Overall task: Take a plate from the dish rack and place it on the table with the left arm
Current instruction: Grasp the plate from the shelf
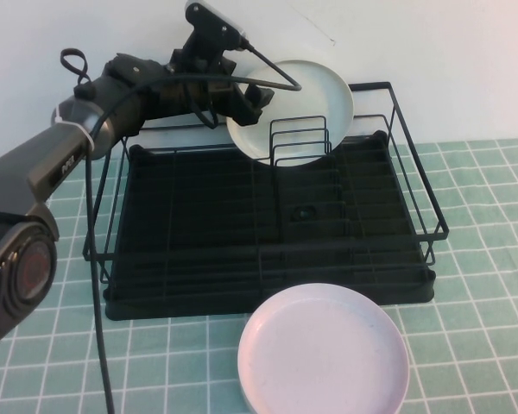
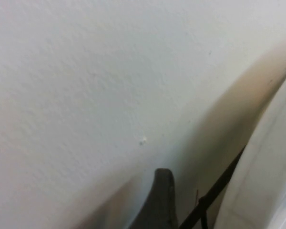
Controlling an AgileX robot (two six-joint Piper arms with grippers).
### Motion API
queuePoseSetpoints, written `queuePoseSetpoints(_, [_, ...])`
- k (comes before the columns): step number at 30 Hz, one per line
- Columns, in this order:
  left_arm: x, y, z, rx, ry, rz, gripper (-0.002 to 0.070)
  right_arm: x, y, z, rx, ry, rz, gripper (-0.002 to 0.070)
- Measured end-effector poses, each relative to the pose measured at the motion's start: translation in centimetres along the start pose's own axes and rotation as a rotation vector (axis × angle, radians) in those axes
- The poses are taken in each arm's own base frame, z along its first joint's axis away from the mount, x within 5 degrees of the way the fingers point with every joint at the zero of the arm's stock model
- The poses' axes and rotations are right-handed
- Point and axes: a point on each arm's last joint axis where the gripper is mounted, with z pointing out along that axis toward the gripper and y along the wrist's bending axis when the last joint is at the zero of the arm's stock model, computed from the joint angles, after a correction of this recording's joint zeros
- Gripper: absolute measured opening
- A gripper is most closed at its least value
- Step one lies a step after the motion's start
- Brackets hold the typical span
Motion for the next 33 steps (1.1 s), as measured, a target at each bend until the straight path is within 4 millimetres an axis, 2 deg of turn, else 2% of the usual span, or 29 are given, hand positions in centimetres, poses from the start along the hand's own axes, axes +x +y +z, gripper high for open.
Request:
queuePoseSetpoints(3, [0.5, -0.1, 0.4, 0.008, 0.002, -0.019, 0.0583, 0.0, 0.0, 0.0, 0.0, 0.0, 0.0, -0.0001])
queuePoseSetpoints(7, [0.9, -0.2, 0.7, 0.031, 0.004, -0.031, 0.0491, 0.0, 0.0, 0.0, 0.0, 0.0, 0.0, -0.0001])
queuePoseSetpoints(10, [0.9, -0.4, 0.7, 0.053, 0.008, -0.029, 0.0372, 0.0, 0.0, 0.0, 0.0, 0.0, 0.0, -0.0001])
queuePoseSetpoints(12, [0.9, -0.5, 0.7, 0.062, 0.009, -0.023, 0.0267, 0.0, 0.0, 0.0, 0.0, 0.0, 0.0, -0.0001])
queuePoseSetpoints(14, [0.9, -0.6, 0.7, 0.067, 0.01, -0.016, 0.0134, 0.0, 0.0, 0.0, 0.0, 0.0, 0.0, -0.0001])
queuePoseSetpoints(15, [0.9, -0.5, 0.7, 0.062, 0.011, -0.005, 0.0106, 0.0, 0.0, 0.0, 0.0, 0.0, 0.0, -0.0001])
queuePoseSetpoints(28, [0.8, -0.5, 0.6, 0.058, 0.013, 0.005, 0.0092, 0.0, 0.0, 0.0, 0.0, 0.0, 0.0, -0.0001])
queuePoseSetpoints(33, [-1.2, -0.1, -0.8, 0.058, -0.026, -0.029, 0.0092, 0.0, 0.0, 0.0, 0.0, 0.0, 0.0, -0.0001])
